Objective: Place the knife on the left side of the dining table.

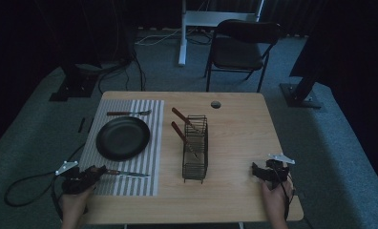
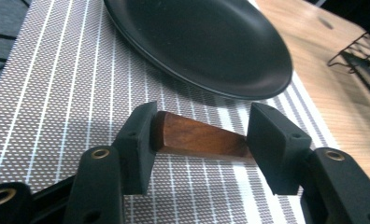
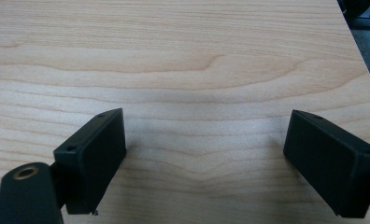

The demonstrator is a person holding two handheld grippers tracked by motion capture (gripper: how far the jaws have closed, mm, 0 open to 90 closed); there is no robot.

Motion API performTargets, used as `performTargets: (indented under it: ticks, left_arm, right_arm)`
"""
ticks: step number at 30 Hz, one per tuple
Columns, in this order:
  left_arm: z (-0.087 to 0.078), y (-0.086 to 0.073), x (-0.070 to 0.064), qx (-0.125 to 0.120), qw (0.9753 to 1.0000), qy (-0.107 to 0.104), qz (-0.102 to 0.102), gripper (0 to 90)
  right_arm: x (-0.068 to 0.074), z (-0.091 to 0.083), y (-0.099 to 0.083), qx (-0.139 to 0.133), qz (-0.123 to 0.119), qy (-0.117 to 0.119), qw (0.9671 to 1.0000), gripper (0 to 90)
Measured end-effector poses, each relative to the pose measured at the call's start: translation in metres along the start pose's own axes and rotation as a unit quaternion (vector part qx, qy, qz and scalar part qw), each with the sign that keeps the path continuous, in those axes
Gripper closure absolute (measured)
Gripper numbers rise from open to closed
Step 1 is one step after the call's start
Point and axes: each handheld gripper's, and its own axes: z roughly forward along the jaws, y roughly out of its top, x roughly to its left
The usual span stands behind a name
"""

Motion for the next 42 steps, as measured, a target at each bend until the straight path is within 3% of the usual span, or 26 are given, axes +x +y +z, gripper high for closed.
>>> performTargets:
  ticks: [2, 9, 11, 16, 18, 19, 20, 22, 24, 32, 35, 37, 42]
  left_arm:
    - [0.004, -0.002, 0.0, 0.011, 0.9998, 0.01, 0.01, 39.0]
    - [0.011, -0.006, 0.004, 0.025, 0.9995, 0.015, -0.008, 37.1]
    - [0.013, -0.007, 0.003, 0.039, 0.9985, 0.037, 0.011, 34.9]
    - [0.017, -0.009, 0.0, 0.035, 0.9974, 0.054, 0.034, 33.2]
    - [0.018, -0.011, -0.004, 0.033, 0.994, 0.08, 0.067, 33.0]
    - [0.018, -0.011, -0.004, 0.033, 0.994, 0.08, 0.067, 30.6]
    - [0.019, -0.01, -0.008, 0.036, 0.9917, 0.093, 0.081, 30.6]
    - [0.019, -0.01, -0.011, 0.032, 0.9899, 0.103, 0.092, 30.6]
    - [0.02, -0.01, -0.013, 0.028, 0.9893, 0.11, 0.091, 28.4]
    - [0.01, -0.008, -0.015, 0.018, 0.9935, 0.09, 0.066, 19.1]
    - [0.007, -0.01, -0.019, 0.022, 0.9904, 0.112, 0.078, 18.5]
    - [0.006, -0.011, -0.019, 0.034, 0.99, 0.113, 0.077, 10.2]
    - [0.006, -0.019, -0.02, 0.049, 0.9898, 0.108, 0.079, 7.9]
  right_arm:
    - [0.0, 0.0, 0.0, 0.0, 0.0, 0.0, 1.0, 12.0]
    - [0.0, 0.0, 0.0, 0.0, 0.0, 0.0, 1.0, 12.0]
    - [0.0, 0.0, 0.0, 0.0, 0.0, 0.0, 1.0, 12.0]
    - [0.0, 0.0, 0.0, 0.0, 0.0, 0.0, 1.0, 12.0]
    - [0.0, 0.0, 0.0, 0.0, 0.0, 0.0, 1.0, 12.0]
    - [0.0, 0.0, 0.0, 0.0, 0.0, 0.0, 1.0, 12.0]
    - [0.0, 0.0, 0.0, 0.0, 0.0, 0.0, 1.0, 12.0]
    - [0.0, 0.0, 0.0, 0.0, 0.0, 0.0, 1.0, 12.0]
    - [0.0, 0.0, 0.0, 0.0, 0.0, 0.0, 1.0, 12.0]
    - [0.0, 0.0, 0.0, 0.0, 0.0, 0.0, 1.0, 12.0]
    - [0.0, 0.0, 0.0, 0.0, 0.0, 0.0, 1.0, 12.0]
    - [0.0, 0.0, 0.0, 0.0, 0.0, 0.0, 1.0, 12.0]
    - [0.0, 0.0, 0.0, 0.0, 0.0, 0.0, 1.0, 12.0]
